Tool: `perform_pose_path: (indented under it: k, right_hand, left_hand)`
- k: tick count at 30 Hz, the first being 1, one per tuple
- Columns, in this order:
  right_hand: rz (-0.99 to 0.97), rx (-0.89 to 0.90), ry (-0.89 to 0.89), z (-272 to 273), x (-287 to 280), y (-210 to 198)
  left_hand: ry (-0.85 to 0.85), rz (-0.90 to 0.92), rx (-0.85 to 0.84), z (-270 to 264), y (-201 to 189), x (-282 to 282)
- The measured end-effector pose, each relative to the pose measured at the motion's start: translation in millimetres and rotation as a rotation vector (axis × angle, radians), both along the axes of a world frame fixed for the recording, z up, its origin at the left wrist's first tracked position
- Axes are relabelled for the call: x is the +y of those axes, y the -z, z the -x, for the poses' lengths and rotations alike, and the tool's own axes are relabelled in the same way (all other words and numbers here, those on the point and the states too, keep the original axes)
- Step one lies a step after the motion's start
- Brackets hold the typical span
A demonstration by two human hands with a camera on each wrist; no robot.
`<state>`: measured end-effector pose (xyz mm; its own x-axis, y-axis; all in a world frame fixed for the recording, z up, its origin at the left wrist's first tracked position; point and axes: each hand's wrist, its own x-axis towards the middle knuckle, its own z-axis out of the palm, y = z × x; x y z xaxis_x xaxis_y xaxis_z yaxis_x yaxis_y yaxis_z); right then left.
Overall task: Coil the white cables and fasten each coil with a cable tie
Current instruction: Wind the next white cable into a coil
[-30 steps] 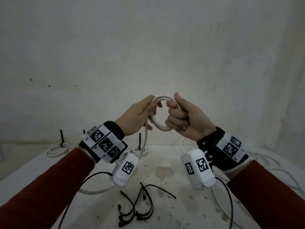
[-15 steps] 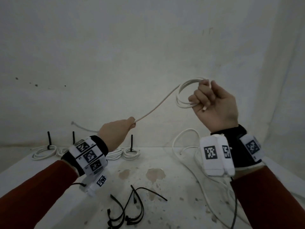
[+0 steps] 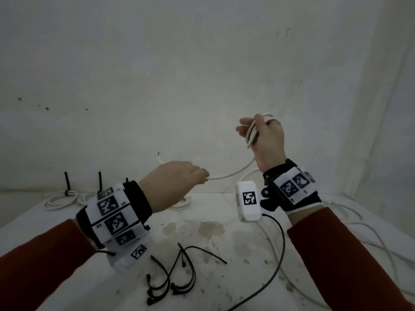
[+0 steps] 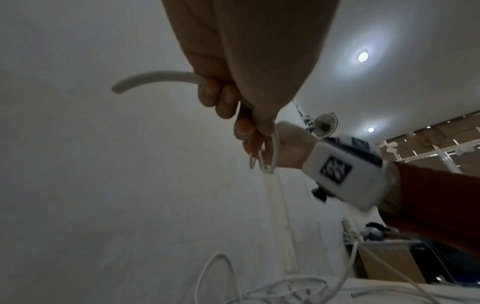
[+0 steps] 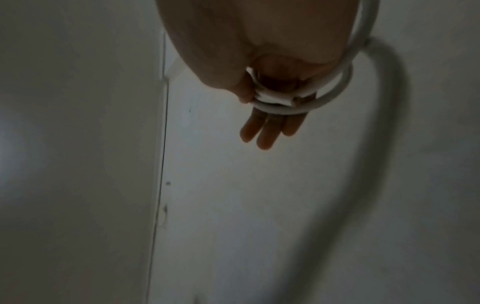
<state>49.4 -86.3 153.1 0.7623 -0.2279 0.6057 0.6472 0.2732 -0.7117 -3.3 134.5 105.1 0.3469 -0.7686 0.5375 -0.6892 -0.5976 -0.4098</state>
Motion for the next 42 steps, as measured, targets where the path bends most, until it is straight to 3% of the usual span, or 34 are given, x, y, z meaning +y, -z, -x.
perform_pose_path:
  k: [4, 6, 9, 11, 13, 17, 23, 25, 30, 34, 39, 42]
  right_hand:
    - [0.588, 0.006, 0.135, -4.1, -0.1, 23.1]
    - [0.895, 0.006, 0.168, 3.7, 1.9, 32.9]
    - [1.188, -0.011, 0.097, 16.5, 5.7, 43.9]
    - [1.165, 0.038, -0.08, 22.8, 6.6, 46.5]
    - [1.019, 0.115, -0.263, 29.5, 7.0, 45.0]
    - [0.836, 0.17, -0.401, 44.6, 11.2, 37.4]
    - [0.441, 0.213, -0.525, 54.6, 27.9, 23.8]
    - [0.375, 0.233, -0.569, 57.4, 31.6, 20.0]
    - [0.361, 0.268, -0.653, 59.9, 34.9, 16.3]
    - [0.387, 0.278, -0.66, 57.2, 32.9, 23.7]
    - [0.503, 0.22, -0.35, 55.4, 34.7, 29.3]
    - [0.531, 0.157, -0.225, 50.7, 37.3, 33.9]
  left_hand:
    - [0.009, 0.026, -0.021, 4.2, -23.8, 8.4]
    - [0.023, 0.051, 0.076, 6.8, -31.0, 11.8]
    - [0.035, 0.09, 0.075, 5.9, -36.7, 14.2]
    - [0.039, 0.17, 0.087, 0.1, -38.8, 16.8]
    - [0.028, 0.246, 0.185, -5.6, -40.9, 20.5]
    - [0.038, 0.416, 0.28, -15.3, -35.4, 20.8]
    - [0.249, 0.708, 0.794, -6.4, -19.9, 1.6]
    - [0.288, 0.752, 0.786, -5.9, -19.1, -5.4]
    - [0.222, 0.763, 0.511, -8.4, -25.8, -7.7]
    - [0.248, 0.682, 0.635, -10.8, -25.2, -7.0]
    - [0.19, 0.741, 0.58, -13.0, -16.5, -8.8]
    - [0.256, 0.804, 0.676, -13.9, -14.3, -10.6]
